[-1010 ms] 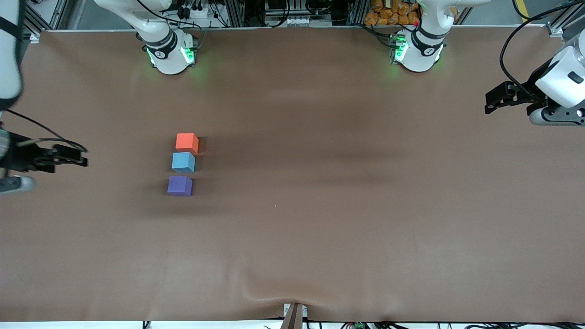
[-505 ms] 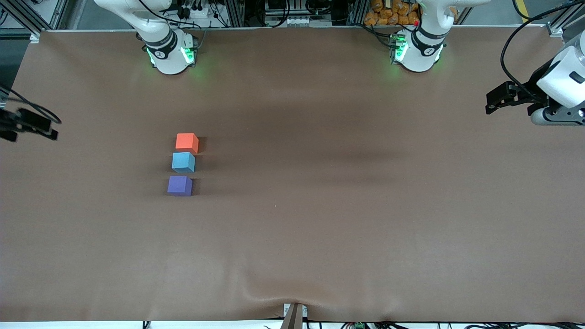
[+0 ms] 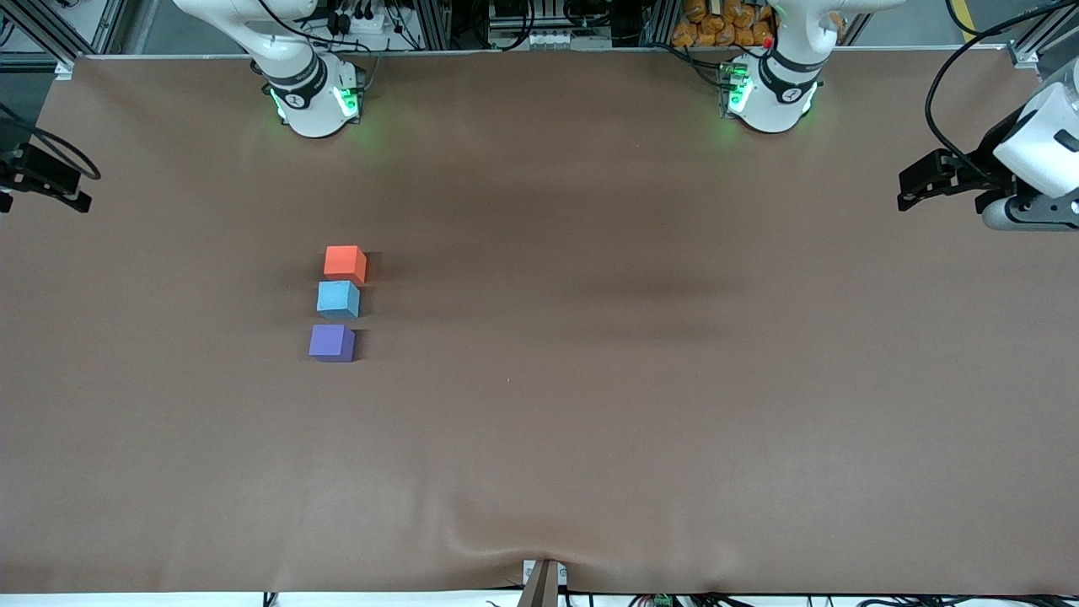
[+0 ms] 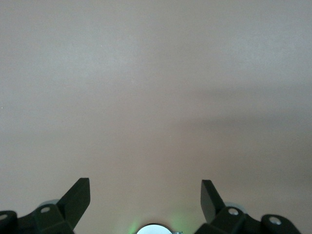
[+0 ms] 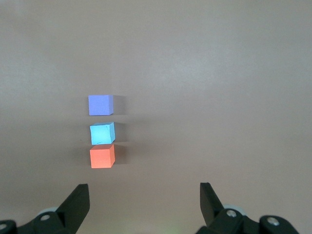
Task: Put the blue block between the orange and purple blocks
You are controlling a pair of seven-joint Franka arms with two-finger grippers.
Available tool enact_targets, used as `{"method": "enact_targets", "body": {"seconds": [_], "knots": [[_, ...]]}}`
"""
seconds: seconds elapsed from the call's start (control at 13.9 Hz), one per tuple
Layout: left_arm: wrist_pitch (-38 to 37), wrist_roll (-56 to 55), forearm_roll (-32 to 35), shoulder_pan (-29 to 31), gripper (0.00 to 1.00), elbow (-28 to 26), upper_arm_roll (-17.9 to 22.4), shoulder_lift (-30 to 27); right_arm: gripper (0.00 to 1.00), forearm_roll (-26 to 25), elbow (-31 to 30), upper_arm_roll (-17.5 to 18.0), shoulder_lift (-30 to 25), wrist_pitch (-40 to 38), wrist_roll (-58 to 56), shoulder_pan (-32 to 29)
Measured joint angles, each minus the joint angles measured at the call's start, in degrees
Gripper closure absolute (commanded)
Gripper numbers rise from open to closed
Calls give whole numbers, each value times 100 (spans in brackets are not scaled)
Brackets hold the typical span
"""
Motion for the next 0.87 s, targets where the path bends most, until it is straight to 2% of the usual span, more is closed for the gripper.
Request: {"method": "enact_targets", "body": {"seconds": [0.87], "knots": [[307,257,0,30,0,21,23,84,0,-122,-123,46,-50,109,5,33]]}}
